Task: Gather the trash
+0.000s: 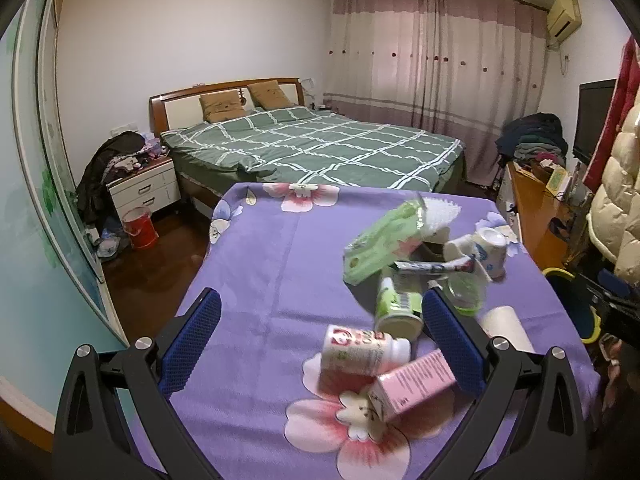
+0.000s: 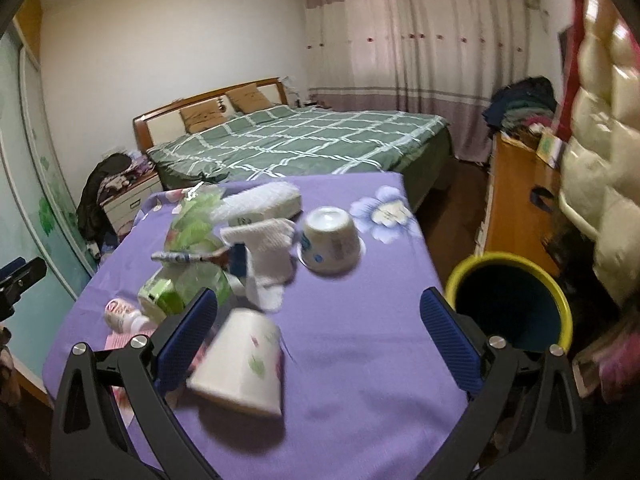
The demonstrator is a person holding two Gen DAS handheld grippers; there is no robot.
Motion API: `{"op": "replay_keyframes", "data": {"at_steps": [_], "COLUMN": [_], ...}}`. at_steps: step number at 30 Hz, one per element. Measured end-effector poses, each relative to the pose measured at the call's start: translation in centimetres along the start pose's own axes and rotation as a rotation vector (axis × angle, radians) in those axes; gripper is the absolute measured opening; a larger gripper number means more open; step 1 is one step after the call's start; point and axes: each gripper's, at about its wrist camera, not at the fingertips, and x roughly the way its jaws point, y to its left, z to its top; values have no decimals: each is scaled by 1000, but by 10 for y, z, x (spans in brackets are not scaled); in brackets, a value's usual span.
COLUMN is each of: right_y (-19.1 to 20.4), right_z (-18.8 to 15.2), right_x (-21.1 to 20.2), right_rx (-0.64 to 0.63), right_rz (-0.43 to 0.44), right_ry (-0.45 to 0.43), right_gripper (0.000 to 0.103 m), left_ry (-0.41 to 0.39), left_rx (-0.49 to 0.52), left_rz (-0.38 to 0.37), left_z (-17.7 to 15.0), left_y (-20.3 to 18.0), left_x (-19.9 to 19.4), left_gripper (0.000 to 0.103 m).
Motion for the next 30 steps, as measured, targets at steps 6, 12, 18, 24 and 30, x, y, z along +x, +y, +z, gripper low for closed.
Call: {"op": "replay_keyframes", "data": {"at_steps": [6,12,18,24,30], "right_y": [31,73,117,144,158], "right_z": [32,55,65,62,55], "right_x": [50,77,98,125,150], "right_rx": [-30,-84,-104,-110,-105], "right_rz": [62,142,203,205,189], "right_ry": [45,79,113,182,235], "right_gripper": [89,74,69,63,38], "left_ry": [24,23,11,22,30], "left_rx": [3,-7,-37,-43,-45], "left_rz": [21,39,73,91,83], "left_z": [11,23,28,25,19], "left_y": [8,16,30,43,48], "left_x": [25,47,58,65,70], "left_gripper": [99,99,99,99,99]}}
